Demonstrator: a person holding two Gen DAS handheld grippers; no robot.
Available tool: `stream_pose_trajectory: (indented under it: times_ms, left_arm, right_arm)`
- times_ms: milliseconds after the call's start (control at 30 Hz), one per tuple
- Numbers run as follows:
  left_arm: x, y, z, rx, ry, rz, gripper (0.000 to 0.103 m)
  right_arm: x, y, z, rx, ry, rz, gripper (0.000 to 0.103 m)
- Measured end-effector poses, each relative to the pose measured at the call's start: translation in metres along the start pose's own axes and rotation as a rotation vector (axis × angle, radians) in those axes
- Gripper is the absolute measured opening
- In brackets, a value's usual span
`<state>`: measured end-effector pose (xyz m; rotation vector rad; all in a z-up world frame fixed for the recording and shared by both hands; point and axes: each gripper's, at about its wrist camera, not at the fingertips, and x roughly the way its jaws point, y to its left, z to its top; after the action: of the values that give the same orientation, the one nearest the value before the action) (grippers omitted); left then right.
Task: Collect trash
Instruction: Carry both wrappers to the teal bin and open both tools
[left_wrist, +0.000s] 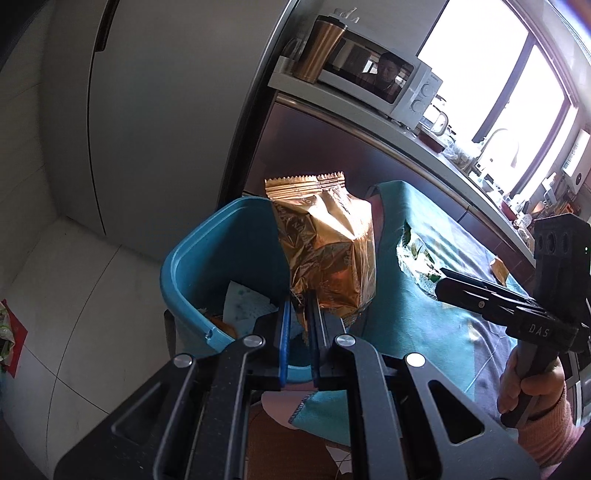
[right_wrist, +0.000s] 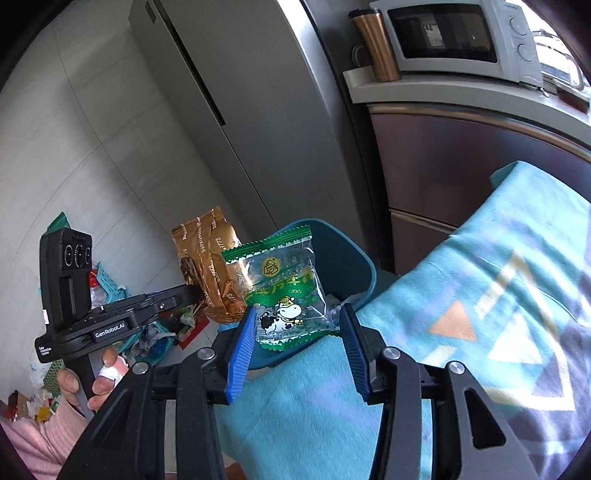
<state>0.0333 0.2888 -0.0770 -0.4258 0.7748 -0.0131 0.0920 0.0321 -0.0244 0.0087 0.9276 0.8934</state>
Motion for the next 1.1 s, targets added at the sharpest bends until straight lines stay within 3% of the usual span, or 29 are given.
stream_pose_trajectory:
  times_ms: [533, 833, 1100]
  left_arm:
    - [0.041, 0.027, 0.001, -0.025, 0.063, 0.107, 0.009]
    - [0.062, 0.036, -0.001, -0.043, 0.093, 0.125, 0.009]
    - [0.067, 0.034, -0.003, -0.041, 0.084, 0.101, 0.010]
  right_arm:
    - [0.067, 0.009, 0.021, 0.003, 0.109, -0.042, 0.044]
    - [0.093, 0.012, 0.032, 0.011, 0.159, -0.054, 0.044]
    - [0.086, 0.007, 0.029, 0.031, 0.141, -0.033, 0.044]
